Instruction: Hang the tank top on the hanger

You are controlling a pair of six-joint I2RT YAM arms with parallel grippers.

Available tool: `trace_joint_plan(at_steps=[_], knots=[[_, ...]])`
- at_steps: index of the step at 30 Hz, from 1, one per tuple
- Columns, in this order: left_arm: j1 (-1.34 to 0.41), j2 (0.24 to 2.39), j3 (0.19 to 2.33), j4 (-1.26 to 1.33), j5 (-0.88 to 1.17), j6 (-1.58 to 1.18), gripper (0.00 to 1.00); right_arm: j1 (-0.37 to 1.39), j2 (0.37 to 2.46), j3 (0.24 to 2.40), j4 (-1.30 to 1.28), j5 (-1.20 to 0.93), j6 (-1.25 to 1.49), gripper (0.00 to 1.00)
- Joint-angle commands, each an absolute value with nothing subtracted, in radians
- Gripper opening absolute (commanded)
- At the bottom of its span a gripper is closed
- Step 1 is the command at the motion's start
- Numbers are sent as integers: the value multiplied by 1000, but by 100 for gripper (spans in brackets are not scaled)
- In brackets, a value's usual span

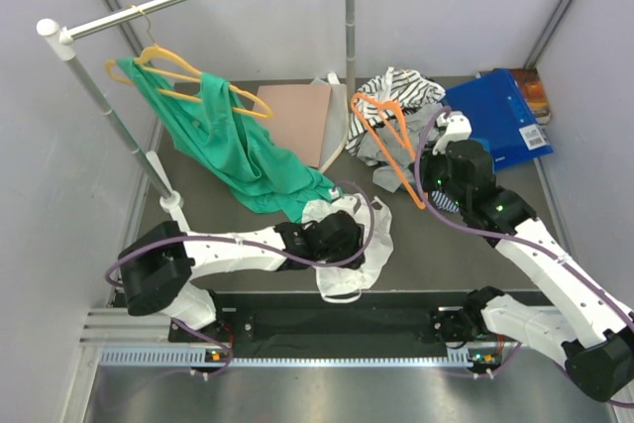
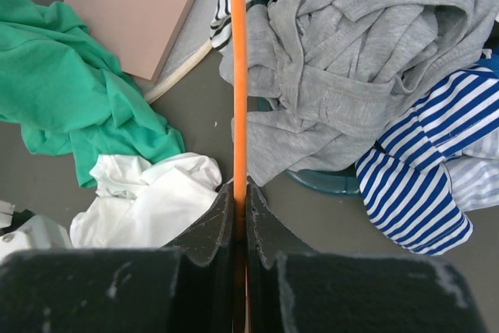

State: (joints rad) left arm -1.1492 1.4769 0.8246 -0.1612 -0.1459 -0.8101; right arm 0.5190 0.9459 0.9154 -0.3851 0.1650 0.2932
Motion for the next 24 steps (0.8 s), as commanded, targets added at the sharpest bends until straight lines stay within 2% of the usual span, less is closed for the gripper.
trace_joint_plan(at_steps=[1, 4, 7, 11, 15, 18, 21, 24], knots=[[-1149, 1491, 885, -268, -193, -830, 52, 499, 900, 917, -327, 155, 302, 0], [-1097, 1500, 853, -255, -161, -854, 56, 491, 897, 914, -324, 150, 299, 0], [-988, 1509, 761, -143, -9, -865, 60, 486, 899, 911, -315, 135, 301, 0], [-934, 1532, 753, -112, -74, -796, 63, 483, 910, 902, -295, 114, 304, 0], [-818, 1609, 732, 20, 41, -787, 63, 482, 925, 894, -275, 100, 311, 0], [-756, 1652, 782, 23, 6, -735, 63, 482, 936, 888, -256, 80, 322, 0], [-704, 1696, 880, -26, -133, -637, 64, 480, 953, 879, -236, 54, 333, 0], [-652, 1769, 959, -28, -132, -548, 65, 480, 973, 876, -221, 32, 344, 0]])
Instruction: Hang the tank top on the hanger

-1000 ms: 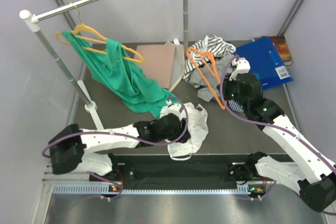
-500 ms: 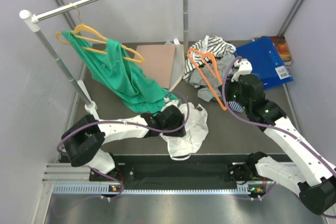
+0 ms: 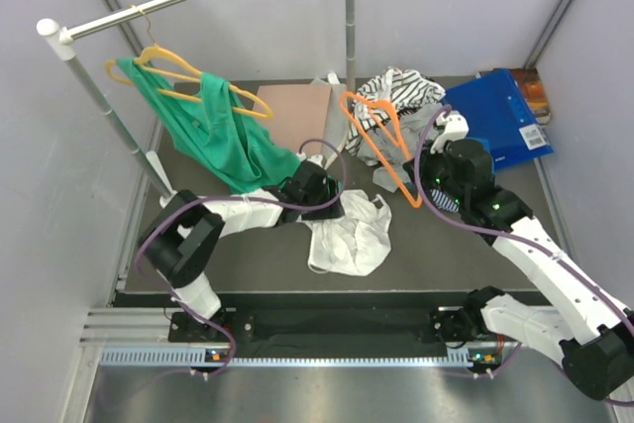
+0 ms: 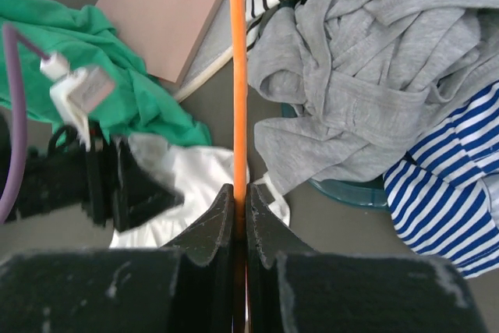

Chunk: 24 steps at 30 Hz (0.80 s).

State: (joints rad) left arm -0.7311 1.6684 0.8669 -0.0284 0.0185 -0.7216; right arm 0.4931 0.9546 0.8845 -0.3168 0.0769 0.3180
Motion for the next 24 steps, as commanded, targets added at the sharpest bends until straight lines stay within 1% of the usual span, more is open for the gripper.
trace_joint_plan(at_steps=[1, 5, 7, 9, 10, 12, 13, 16, 19, 20, 23, 24], knots=[[-644, 1785, 1010, -28, -123, -529, 66, 480, 976, 876, -215, 23, 348, 0], [-638, 1787, 1066, -58, -143, -460, 69, 480, 973, 877, -215, 32, 347, 0], [-643, 1726, 1042, -38, -127, -442, 74, 479, 973, 879, -216, 40, 345, 0], [-649, 1672, 967, -22, -100, -431, 79, 479, 977, 884, -215, 41, 341, 0], [-663, 1608, 936, -23, -97, -425, 82, 476, 985, 888, -215, 41, 339, 0], [-681, 1537, 850, -32, -98, -416, 84, 477, 989, 891, -212, 40, 339, 0], [-702, 1461, 822, -38, -98, -413, 86, 476, 995, 893, -212, 38, 337, 0], [-733, 1320, 710, -40, -80, -435, 88, 474, 1005, 899, -204, 32, 336, 0], [-735, 1231, 618, -22, -41, -463, 82, 472, 1020, 905, -198, 23, 334, 0], [-735, 1224, 608, -17, -34, -468, 76, 474, 1023, 905, -192, 21, 336, 0], [-738, 1236, 584, -8, -5, -477, 71, 471, 1035, 902, -178, 5, 344, 0], [-739, 1242, 581, 27, -5, -483, 64, 472, 1037, 902, -176, 3, 347, 0]])
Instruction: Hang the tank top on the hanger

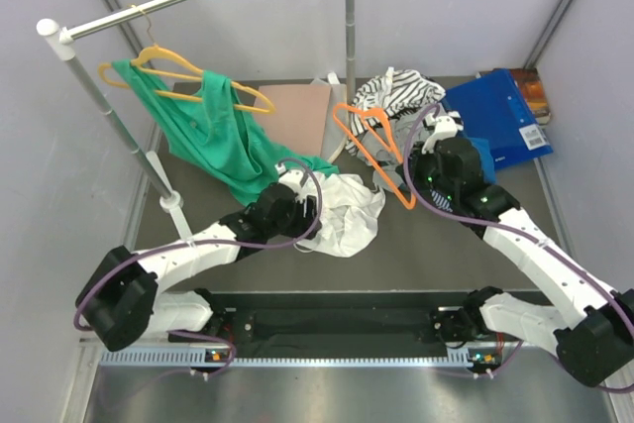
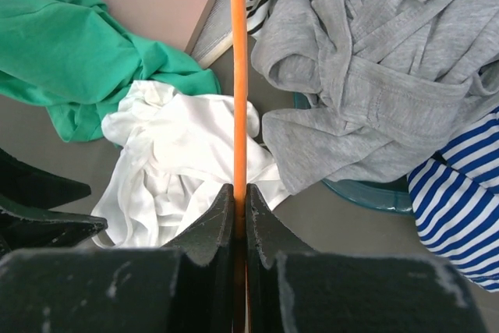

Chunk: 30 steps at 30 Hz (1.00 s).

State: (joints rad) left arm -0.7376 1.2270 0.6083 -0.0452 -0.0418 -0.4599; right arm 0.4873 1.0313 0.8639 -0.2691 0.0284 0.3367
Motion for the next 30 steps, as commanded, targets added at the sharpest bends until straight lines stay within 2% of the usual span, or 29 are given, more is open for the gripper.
trace_joint_plan(at_steps=[1, 12, 15, 16, 21, 22, 23, 25, 26, 27, 29, 30], knots=[[-747, 1258, 583, 38, 24, -503, 63, 472, 1040, 900, -175, 5, 347, 0], [-787, 1374, 592, 100, 34, -577, 59, 472, 1008, 890, -186, 5, 353, 0], [-792, 1393, 592, 100, 23, -598, 56, 472, 991, 890, -190, 5, 351, 0], [-793, 1394, 588, 110, 25, -607, 52, 472, 988, 887, -193, 3, 344, 0], [-798, 1423, 590, 152, 32, -620, 48, 472, 957, 893, -215, 5, 318, 0], [-798, 1428, 592, 147, 32, -621, 45, 471, 953, 896, -222, 5, 307, 0], [-798, 1430, 594, 144, 32, -624, 36, 472, 940, 896, -229, 5, 299, 0], [-798, 1419, 598, 143, 29, -632, 26, 474, 925, 899, -244, -26, 276, 0], [-796, 1410, 601, 132, 20, -635, 14, 472, 910, 900, -248, -37, 270, 0], [-795, 1385, 609, 120, -12, -643, 8, 472, 899, 899, -256, -40, 258, 0], [-779, 1361, 633, 101, -44, -641, 1, 472, 873, 899, -279, -49, 247, 0], [-770, 1338, 646, 69, -51, -635, 0, 472, 867, 899, -287, -54, 238, 0]])
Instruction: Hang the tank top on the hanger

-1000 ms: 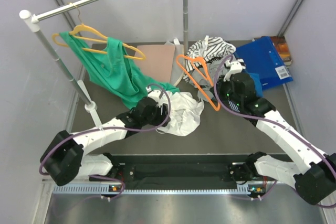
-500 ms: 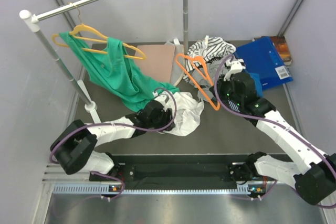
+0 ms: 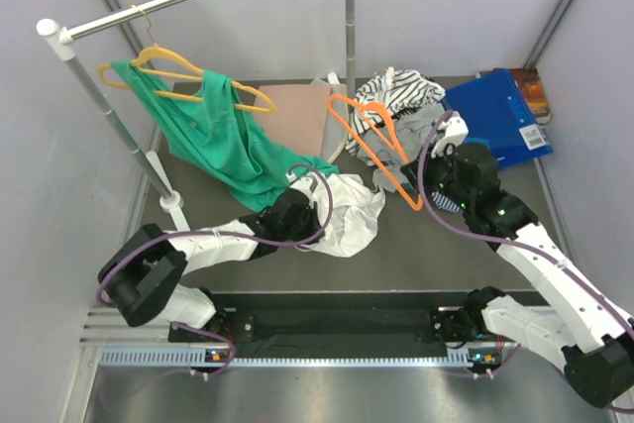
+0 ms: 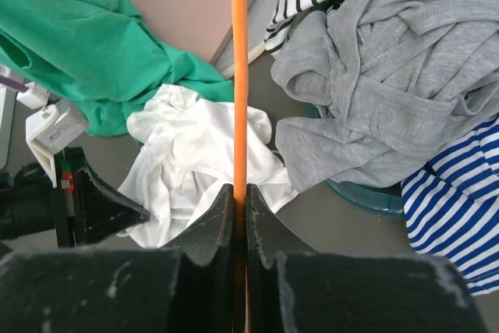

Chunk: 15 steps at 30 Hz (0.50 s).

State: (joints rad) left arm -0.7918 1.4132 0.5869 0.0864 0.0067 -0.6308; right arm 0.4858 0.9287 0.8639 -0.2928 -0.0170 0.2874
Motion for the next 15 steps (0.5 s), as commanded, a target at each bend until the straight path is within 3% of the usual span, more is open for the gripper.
trace_joint_plan(at_steps=[1, 8, 15], knots=[[-756, 1327, 667, 52, -57, -632, 0, 474, 856, 899, -301, -63, 230, 0], [-517, 1295, 771, -92, -43, -532, 0, 482, 795, 870, -350, -225, 127, 0], [-382, 1315, 830, -166, -32, -469, 0, 551, 813, 850, -383, -244, 101, 0]])
